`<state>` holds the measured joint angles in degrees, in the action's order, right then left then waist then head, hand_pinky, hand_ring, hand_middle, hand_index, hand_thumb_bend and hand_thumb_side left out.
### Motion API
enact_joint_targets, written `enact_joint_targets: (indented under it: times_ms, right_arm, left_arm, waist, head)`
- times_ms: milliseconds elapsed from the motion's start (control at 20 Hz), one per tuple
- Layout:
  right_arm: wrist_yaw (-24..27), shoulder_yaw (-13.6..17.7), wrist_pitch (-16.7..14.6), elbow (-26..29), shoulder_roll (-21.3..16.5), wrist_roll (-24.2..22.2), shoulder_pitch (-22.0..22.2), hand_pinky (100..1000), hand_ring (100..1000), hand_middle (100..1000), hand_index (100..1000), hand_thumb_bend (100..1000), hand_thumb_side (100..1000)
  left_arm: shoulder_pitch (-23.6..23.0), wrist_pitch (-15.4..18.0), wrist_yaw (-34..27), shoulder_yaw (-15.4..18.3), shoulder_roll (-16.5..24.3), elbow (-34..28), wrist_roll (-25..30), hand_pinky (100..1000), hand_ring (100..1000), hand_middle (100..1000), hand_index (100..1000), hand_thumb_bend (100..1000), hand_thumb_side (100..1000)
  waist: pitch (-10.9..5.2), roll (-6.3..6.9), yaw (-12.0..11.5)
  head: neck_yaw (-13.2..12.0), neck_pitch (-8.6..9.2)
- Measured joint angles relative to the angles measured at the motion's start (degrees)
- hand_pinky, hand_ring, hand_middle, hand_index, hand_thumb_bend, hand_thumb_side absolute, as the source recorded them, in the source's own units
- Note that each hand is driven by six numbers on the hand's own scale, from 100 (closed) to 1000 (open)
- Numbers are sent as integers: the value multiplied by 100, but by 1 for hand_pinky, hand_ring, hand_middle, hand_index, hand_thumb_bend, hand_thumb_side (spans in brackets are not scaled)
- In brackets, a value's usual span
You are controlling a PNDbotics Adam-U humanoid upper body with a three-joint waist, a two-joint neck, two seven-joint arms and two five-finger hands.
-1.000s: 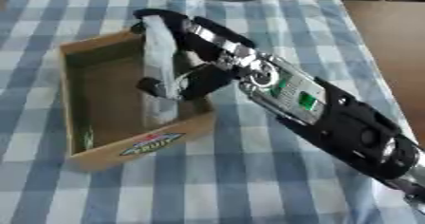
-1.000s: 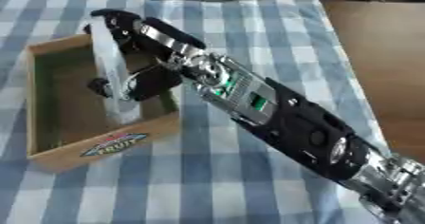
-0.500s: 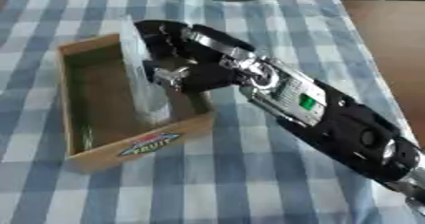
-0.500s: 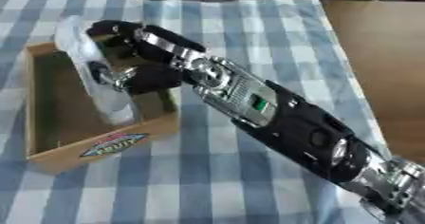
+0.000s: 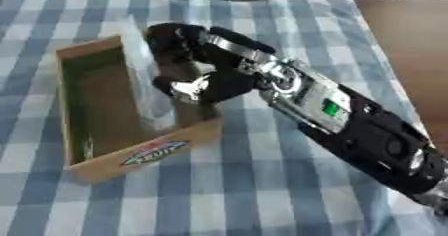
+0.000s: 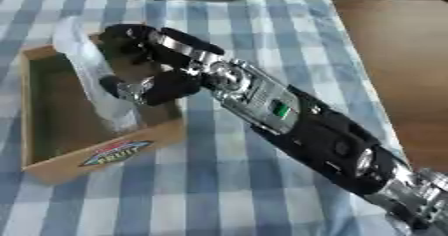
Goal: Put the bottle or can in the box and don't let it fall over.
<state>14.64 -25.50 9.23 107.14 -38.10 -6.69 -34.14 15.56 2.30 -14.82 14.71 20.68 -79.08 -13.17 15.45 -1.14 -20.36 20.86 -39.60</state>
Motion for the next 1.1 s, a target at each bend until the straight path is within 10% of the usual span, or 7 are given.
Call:
enact_joint_targets:
  times_ms: [500, 1100]
  right_arm:
    - [577, 448, -11, 604, -349, 90, 680, 881, 929, 1000, 874, 405, 100]
    - [740, 1361, -257, 610, -360, 596, 1381, 912, 954, 1000, 882, 310, 240]
  left_arm:
    - [-189, 38, 0, 82, 74, 2, -38, 1000, 1000, 745, 707, 104, 807]
    - [-357, 63, 28, 139, 146, -192, -41, 1000, 1000, 748, 708, 100, 751]
  waist:
    - [-66, 85, 236]
    - [-131, 254, 576]
  head:
    - [-282, -58]
    - [-535, -60]
